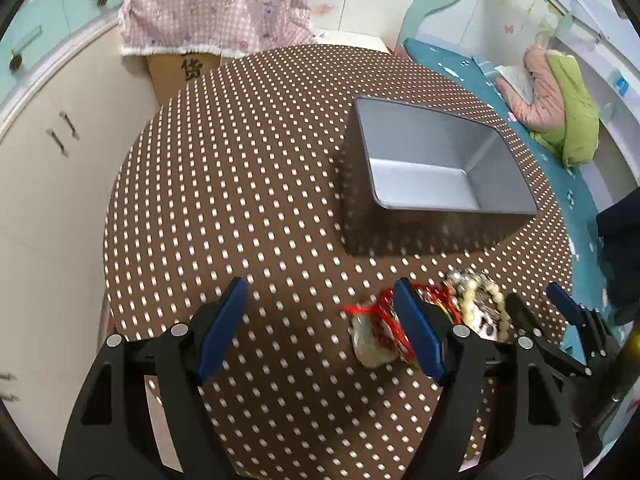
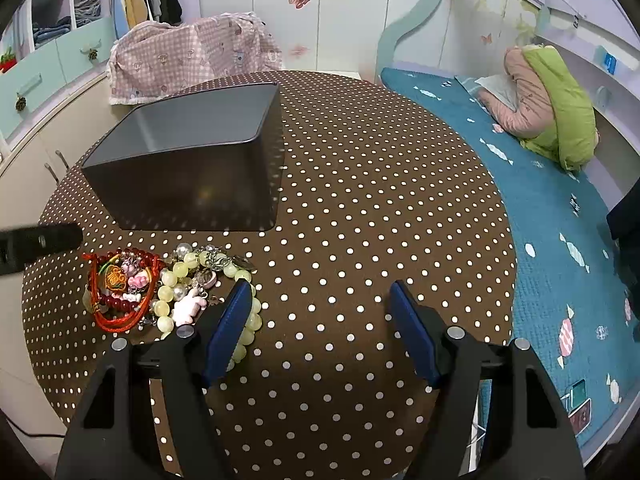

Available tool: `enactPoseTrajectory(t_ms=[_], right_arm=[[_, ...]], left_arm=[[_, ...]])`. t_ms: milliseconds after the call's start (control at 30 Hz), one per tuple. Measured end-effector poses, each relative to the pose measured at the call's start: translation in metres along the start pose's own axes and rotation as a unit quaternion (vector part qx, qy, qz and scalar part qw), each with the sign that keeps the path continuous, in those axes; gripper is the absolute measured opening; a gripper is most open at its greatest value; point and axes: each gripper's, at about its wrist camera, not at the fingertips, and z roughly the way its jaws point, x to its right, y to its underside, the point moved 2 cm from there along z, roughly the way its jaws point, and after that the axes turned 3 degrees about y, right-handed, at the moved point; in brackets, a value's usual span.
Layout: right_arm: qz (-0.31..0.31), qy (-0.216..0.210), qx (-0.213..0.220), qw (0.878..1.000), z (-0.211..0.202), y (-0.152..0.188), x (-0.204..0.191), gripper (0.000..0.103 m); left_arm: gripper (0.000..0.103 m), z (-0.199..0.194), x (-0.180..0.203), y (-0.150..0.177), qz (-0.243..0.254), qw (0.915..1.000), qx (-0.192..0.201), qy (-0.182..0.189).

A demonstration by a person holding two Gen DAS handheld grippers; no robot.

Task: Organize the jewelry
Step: 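Move both grippers forward over the jewelry pile beside the grey tin, then grasp and lift the cream bead bracelet with the right gripper while the left grasps the red bead bracelet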

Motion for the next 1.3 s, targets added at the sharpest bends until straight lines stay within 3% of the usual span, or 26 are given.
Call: enactPoseTrajectory(t_ms=[67, 167, 333, 433, 500, 567, 667, 800, 867, 1100, 1200, 1300], right_arm=[[-0.001, -0.002, 0.000, 1.000, 0.001, 0.000, 0.000, 0.068], [-0.002, -0.003, 0.000, 1.000, 0.002, -0.003, -0.001, 0.068], [-0.003, -0.005, -0.001, 1.000, 0.002, -0.002, 0.000, 0.068], [-0.005, -0.008, 0.001, 1.000, 0.002, -0.002, 0.001, 0.068], [0.000, -0.017, -0.002, 1.000, 0.003, -0.001, 0.002, 0.067], [0.004, -0.025, -0.004, 1.000, 0.003, 0.001, 0.004, 0.062], [0.002, -0.045, -0.003, 0.999, 0.001, 0.000, 0.002, 0.044], [0.000, -0.069, -0.004, 0.998, -0.002, 0.000, -0.003, 0.008], [-0.001, -0.060, -0.014, 0.998, 0.003, 0.001, -0.004, 0.001], [0.022, -0.075, -0.014, 0.997, -0.002, -0.002, 0.002, 0.003], [0.034, -0.113, -0.003, 0.993, -0.011, -0.008, 0.005, 0.004], [0.021, -0.114, -0.005, 0.993, -0.010, -0.012, 0.000, 0.005]], left_arm=[[0.074, 0.011, 0.002, -0.006, 0.023, 0.9996, -0.016, -0.001], [0.073, 0.025, 0.010, -0.008, 0.066, 0.9963, -0.044, 0.034], [0.070, 0.033, 0.012, -0.010, 0.086, 0.9944, -0.055, 0.029], [0.057, 0.041, 0.010, -0.008, 0.078, 0.9943, -0.066, 0.028], [0.043, 0.041, 0.010, -0.008, 0.082, 0.9943, -0.065, 0.022], [0.037, 0.041, 0.009, -0.009, 0.087, 0.9941, -0.061, 0.020], [0.013, 0.041, 0.009, -0.007, 0.079, 0.9945, -0.061, 0.030], [0.009, 0.035, -0.001, -0.002, 0.053, 0.9959, -0.052, 0.051], [0.008, 0.029, -0.003, 0.000, 0.041, 0.9957, -0.042, 0.071], [0.008, 0.006, -0.014, -0.001, 0.032, 0.9951, -0.012, 0.093], [0.008, -0.001, -0.016, 0.003, 0.029, 0.9940, -0.012, 0.105], [0.008, -0.010, -0.018, 0.009, 0.028, 0.9920, -0.005, 0.123]])
